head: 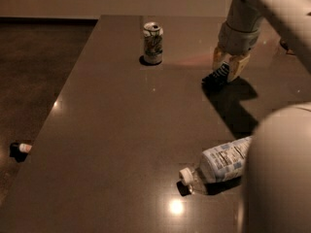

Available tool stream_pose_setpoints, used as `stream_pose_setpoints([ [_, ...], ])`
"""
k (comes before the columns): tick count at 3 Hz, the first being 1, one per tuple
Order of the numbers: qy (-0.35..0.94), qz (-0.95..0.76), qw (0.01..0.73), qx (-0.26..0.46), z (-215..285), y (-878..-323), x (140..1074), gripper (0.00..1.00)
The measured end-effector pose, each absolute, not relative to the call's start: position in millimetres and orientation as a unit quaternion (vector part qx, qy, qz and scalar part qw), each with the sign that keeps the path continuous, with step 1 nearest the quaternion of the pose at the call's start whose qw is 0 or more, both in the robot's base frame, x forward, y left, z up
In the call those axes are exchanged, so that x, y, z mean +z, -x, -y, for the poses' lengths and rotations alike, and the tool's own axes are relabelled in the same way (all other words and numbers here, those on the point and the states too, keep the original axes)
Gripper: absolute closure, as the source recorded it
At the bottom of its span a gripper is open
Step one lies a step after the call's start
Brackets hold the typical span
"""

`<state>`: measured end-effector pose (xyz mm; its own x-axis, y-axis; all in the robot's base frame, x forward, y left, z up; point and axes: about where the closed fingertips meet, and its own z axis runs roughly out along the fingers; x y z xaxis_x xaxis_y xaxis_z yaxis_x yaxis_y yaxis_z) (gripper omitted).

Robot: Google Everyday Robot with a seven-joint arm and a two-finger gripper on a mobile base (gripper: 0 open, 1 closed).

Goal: Pick rxbar blueberry

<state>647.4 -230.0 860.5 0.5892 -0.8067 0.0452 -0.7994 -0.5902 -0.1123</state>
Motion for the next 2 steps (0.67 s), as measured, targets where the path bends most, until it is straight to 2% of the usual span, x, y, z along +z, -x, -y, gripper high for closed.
stream_pose_setpoints([
  [1,0.895,-0.418,0.121,-0.102,195,-594,912,1.00],
  [2,0.895,-0.388,0.159,-0.150,174,-526,983,1.00],
])
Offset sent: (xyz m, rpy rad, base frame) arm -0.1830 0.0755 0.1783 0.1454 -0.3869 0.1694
